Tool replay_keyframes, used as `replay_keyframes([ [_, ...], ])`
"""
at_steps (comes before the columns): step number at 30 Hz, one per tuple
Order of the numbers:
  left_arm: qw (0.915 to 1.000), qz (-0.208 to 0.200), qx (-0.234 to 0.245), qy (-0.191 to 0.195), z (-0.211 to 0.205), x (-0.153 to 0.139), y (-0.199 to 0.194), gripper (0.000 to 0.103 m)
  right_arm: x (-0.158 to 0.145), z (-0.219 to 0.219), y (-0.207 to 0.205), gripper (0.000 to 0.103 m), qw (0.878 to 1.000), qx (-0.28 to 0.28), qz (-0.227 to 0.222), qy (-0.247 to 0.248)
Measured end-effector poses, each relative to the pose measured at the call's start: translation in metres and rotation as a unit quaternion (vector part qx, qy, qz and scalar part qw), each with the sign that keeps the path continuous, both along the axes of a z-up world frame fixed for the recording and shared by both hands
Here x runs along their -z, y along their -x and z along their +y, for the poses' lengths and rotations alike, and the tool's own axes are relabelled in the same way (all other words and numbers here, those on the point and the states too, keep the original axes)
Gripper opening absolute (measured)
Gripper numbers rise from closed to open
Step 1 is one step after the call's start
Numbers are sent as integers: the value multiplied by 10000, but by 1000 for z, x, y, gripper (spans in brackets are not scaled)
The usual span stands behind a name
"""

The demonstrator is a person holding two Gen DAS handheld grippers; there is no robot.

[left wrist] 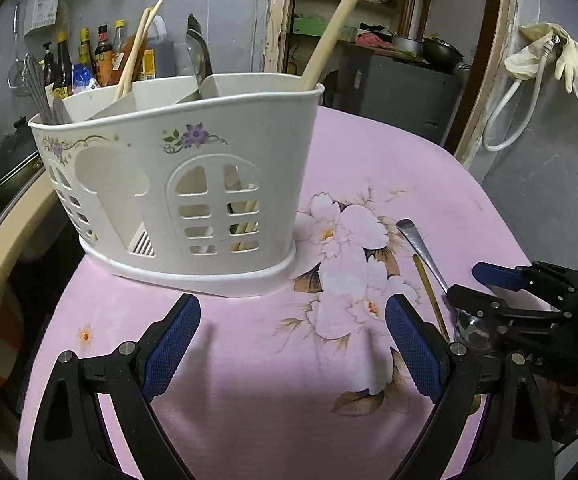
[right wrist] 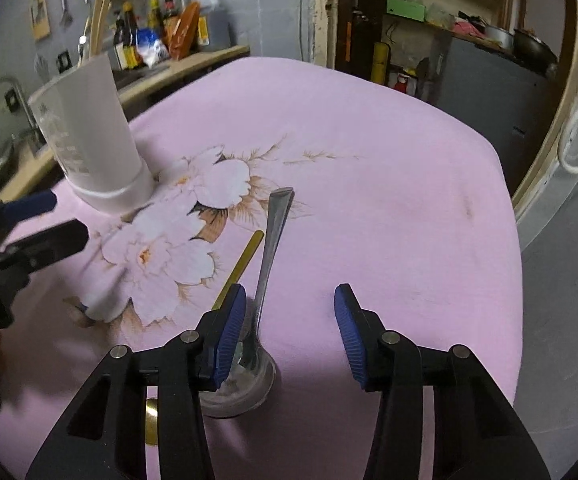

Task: Organize utensils
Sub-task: 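Move the left tool toward the gold spoon while the right tool approaches the silver spoon, then close the left tool on the gold spoon while the right tool grasps the silver spoon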

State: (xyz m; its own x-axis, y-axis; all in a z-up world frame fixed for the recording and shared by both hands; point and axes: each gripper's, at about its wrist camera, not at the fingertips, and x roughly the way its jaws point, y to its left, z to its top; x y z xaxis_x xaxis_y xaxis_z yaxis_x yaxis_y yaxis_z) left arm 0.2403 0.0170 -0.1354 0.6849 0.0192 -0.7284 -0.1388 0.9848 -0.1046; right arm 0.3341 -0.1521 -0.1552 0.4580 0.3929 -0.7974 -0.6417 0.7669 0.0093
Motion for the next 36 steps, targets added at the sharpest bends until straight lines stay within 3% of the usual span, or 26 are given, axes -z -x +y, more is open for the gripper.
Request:
replay_keyframes([
  [5, 9997, 47, 223, -56, -8, 0, -3, 90, 7, 10, 7, 43, 9980, -140, -310, 539],
  [8, 9992, 26, 394, -53, -15, -1, -5, 88, 8, 7, 10, 35, 9967, -88, -427, 690],
  [13, 9966, 107, 805, 152, -27, -2, -13, 59, 6, -10, 13, 23, 9969, 43, -414, 671],
  [23, 9798, 721, 1742, 672, -66, 10, -38, 28, -2, -36, 30, 15, 9981, 271, -346, 421],
  [26, 9770, 1121, 1764, 421, -78, 22, -49, 25, -3, -41, 35, 14, 9984, 345, -316, 310],
  [31, 9762, 1171, 1822, -54, -91, 22, -55, 22, -3, -49, 41, 14, 9986, 473, -214, 126],
  [33, 9750, 1193, 1867, -157, -94, 21, -58, 8, -3, -51, 43, 14, 9984, 528, -167, 67],
  [36, 9773, 1229, 1722, -130, -92, 22, -59, 4, -3, -55, 42, 13, 9980, 636, -55, -52],
])
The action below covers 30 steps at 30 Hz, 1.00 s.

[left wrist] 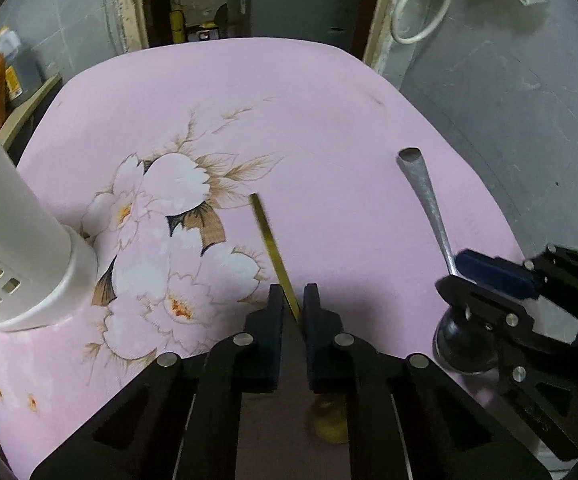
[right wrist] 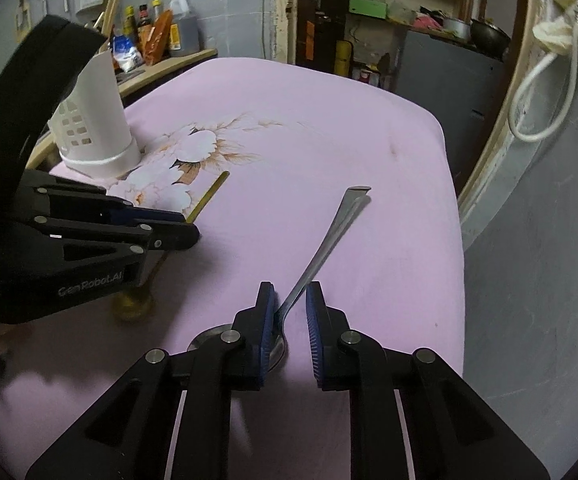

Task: Organize utensils
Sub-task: 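Close the left tool on the gold spoon while the right tool grasps the silver spoon, then lift the gold spoon with the left tool while the right tool carries the silver spoon to the holder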

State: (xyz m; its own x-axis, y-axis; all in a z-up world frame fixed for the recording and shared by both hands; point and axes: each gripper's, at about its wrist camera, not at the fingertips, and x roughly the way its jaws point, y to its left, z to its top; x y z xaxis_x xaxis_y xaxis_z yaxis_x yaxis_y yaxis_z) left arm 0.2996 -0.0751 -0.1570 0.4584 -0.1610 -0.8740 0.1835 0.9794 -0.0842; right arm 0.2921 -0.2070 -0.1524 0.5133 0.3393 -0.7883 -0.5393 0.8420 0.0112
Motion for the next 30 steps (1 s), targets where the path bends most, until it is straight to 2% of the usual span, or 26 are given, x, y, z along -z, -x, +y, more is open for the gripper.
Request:
replay_keyframes([
  [5, 9994, -51, -311, -142, 9, 0, 9, 2, -3, -6, 3, 8, 9999, 71, 111, -69],
  [13, 9958, -226, -834, -311, 42, -5, 46, 2, -2, -16, 7, 8, 9992, 241, 322, -81],
  [15, 9943, -167, -1036, -211, 55, -5, 51, 6, -2, -16, 2, 11, 9989, 294, 335, -129],
  [17, 9937, -112, -1118, -51, 62, -6, 55, 6, -2, -14, -6, 21, 9984, 386, 371, -200],
  [18, 9938, -75, -1111, -5, 63, -6, 55, 6, -1, -13, -11, 22, 9979, 439, 417, -226],
  [22, 9946, 121, -1022, -95, 60, -8, 46, 7, 1, -9, -32, 29, 9942, 756, 626, -435],
  [25, 9927, 338, -1149, 124, 63, -9, 36, 7, 3, -9, -41, 21, 9897, 958, 834, -655],
  [27, 9914, 432, -1208, 255, 68, -9, 25, 5, 3, -5, -40, 18, 9909, 944, 794, -538],
  [30, 9926, 390, -1147, 131, 67, -11, 27, 2, 1, 0, -39, 13, 9922, 897, 766, -411],
])
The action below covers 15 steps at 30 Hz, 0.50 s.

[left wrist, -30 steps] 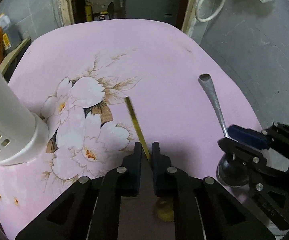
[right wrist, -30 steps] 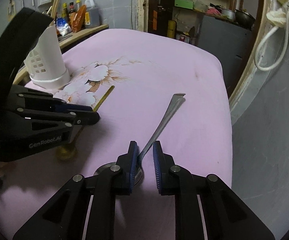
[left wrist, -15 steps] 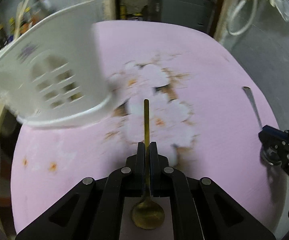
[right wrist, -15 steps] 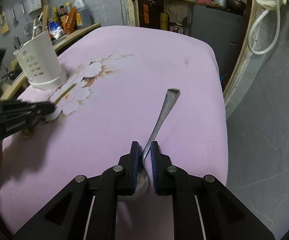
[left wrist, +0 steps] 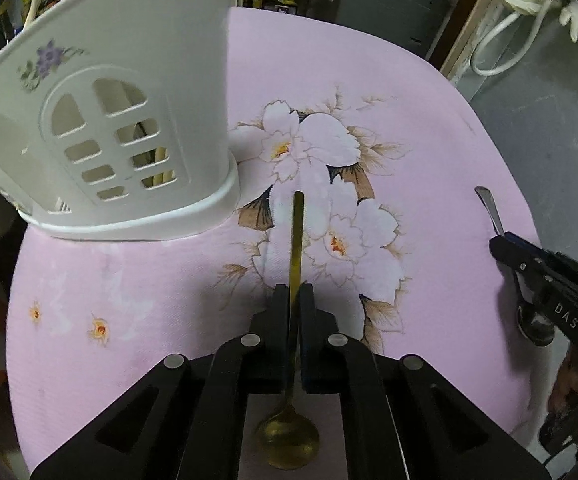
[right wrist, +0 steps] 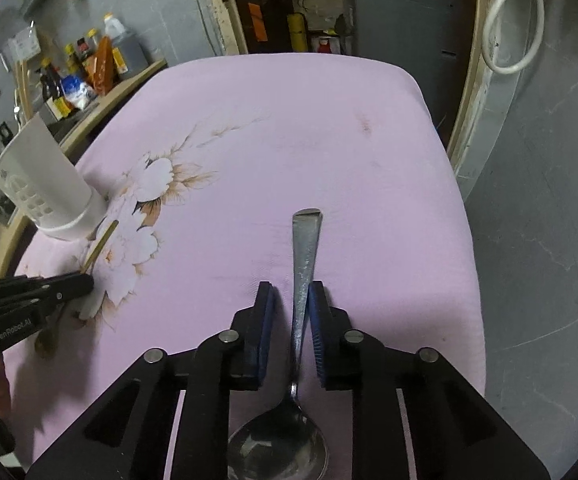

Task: Organize utensils
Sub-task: 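Lift the gold spoon with the left tool while the right tool carries the silver spoon to the holder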

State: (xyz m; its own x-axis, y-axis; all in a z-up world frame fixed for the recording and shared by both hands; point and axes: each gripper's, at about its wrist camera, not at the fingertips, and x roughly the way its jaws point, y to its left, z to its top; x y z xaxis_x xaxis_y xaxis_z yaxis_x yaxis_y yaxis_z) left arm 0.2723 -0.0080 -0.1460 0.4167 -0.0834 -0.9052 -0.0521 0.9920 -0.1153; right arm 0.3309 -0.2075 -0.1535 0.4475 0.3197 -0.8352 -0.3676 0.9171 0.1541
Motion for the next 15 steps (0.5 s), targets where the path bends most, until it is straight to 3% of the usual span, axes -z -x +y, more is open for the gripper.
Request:
replay_keyframes([
  [2, 10000, -59, -10, -51, -2, -1, 2, 2, -1, 2, 1, 6, 10000, -34, 5, -20],
  [9, 9965, -681, -210, 444, 11, -13, 31, 2, -10, -8, 13, 5, 9987, -70, -217, -459],
  [15, 9904, -1213, -314, 584, 13, -29, 62, 2, -27, -5, 42, 4, 9935, -281, -622, -909],
])
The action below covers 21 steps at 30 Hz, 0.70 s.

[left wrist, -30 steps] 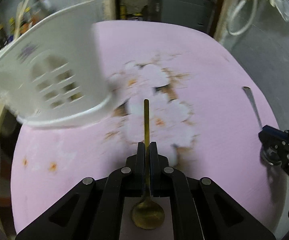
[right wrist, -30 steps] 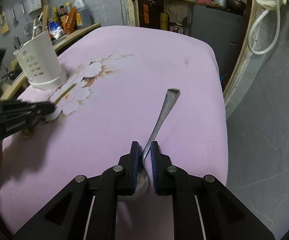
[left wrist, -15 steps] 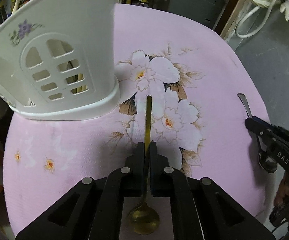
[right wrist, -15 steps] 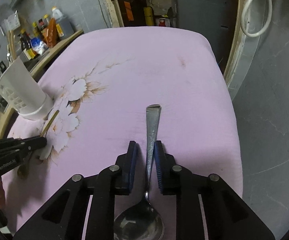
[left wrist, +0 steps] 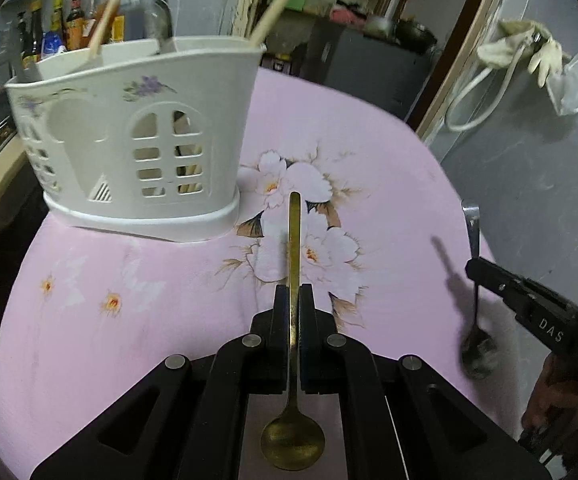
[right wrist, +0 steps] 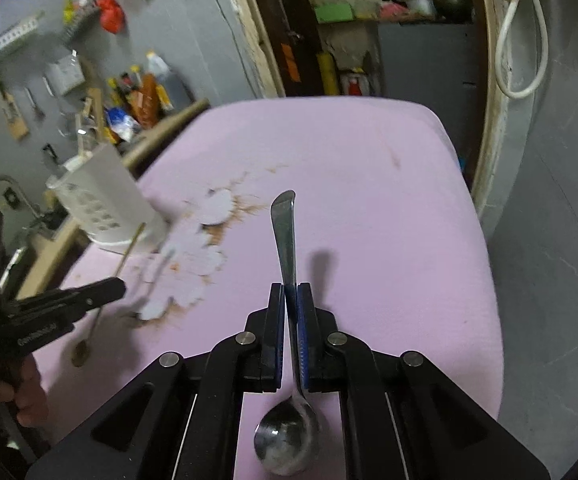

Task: Organize utensils
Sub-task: 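Lift the gold spoon with the left tool while the right tool carries the silver spoon to the holder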

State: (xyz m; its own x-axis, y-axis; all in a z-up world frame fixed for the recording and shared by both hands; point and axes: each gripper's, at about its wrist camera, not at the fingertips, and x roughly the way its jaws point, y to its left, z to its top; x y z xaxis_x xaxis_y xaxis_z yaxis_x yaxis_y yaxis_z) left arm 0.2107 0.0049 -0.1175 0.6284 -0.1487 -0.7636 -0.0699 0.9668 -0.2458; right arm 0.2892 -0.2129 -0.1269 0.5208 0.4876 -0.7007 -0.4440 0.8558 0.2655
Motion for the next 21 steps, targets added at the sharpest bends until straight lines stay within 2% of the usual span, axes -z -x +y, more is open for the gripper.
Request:
replay_keyframes([
  [8, 9990, -419, -171, -43, -6, -15, 17, 2, -9, 14, 9, 3, 9993, -191, -222, -216],
  [16, 9982, -558, -203, -15, -9, -17, 20, 2, -18, 26, 22, 2, 9979, -472, -426, -109],
  [21, 9964, -805, -263, -76, -8, -28, 25, 2, -24, 38, 31, 1, 9958, -681, -613, -43],
])
